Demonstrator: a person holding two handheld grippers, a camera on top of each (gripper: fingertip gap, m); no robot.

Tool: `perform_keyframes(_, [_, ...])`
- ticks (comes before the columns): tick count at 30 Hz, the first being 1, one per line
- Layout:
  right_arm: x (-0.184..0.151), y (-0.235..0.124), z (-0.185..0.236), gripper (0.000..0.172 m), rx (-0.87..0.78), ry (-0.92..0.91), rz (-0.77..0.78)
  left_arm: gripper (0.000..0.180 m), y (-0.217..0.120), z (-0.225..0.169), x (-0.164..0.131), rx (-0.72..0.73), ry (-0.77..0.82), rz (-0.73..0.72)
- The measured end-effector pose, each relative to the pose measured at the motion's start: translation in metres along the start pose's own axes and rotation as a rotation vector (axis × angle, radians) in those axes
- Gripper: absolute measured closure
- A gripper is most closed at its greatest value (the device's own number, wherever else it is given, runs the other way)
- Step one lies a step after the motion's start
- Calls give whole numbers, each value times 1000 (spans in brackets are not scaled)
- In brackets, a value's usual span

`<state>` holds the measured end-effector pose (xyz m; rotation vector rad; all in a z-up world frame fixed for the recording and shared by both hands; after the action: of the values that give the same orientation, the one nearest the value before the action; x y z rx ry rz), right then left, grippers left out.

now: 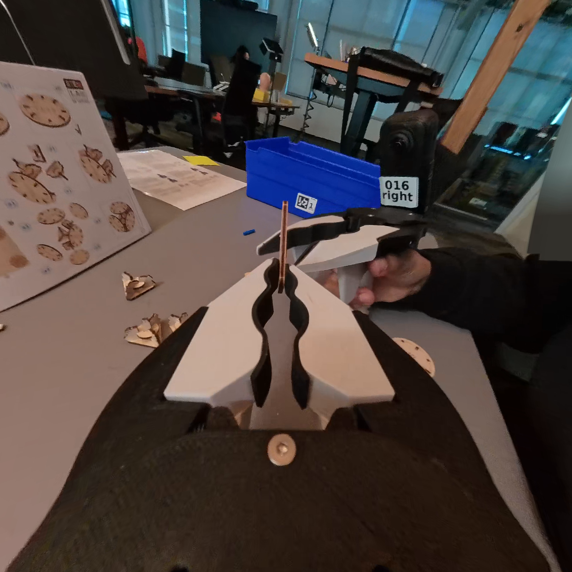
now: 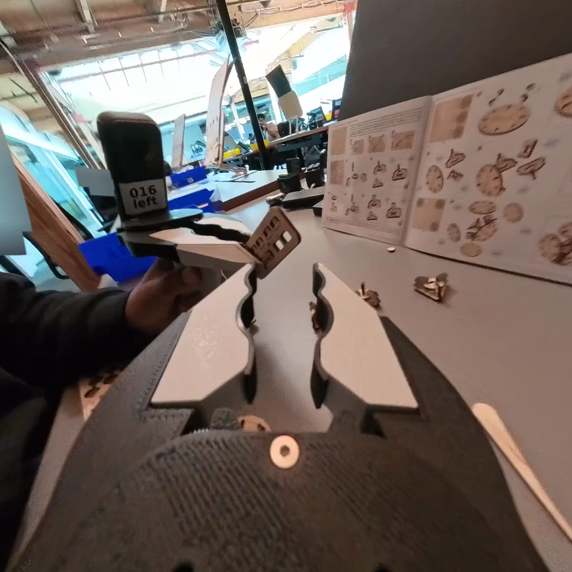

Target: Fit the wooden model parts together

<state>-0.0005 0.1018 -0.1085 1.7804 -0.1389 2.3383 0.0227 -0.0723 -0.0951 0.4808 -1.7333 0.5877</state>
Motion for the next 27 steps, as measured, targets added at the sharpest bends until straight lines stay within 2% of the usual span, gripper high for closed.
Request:
perform_keyframes(9, [1,-3,-6,138,57,195,-87,180,0,-7,1,36,121,1])
perform_keyframes(16, [-1,-4,-11,135,90,284,-83,180,-2,-13,3,90,239,2])
perform_keyframes(27, [-4,-4,-15,141,129,400,-56,180,-1,-15,2,119,270,10])
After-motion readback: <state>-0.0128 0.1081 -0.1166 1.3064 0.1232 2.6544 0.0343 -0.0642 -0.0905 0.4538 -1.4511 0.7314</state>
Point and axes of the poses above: each gripper's, where its closed fingertips meet, y out along the fingers, x out of its top, z = x × y across the jaws, the point moved 10 cm from there along -y, back along the fingers, and after that the axes turned 9 degrees about x, right-handed, at the moved point
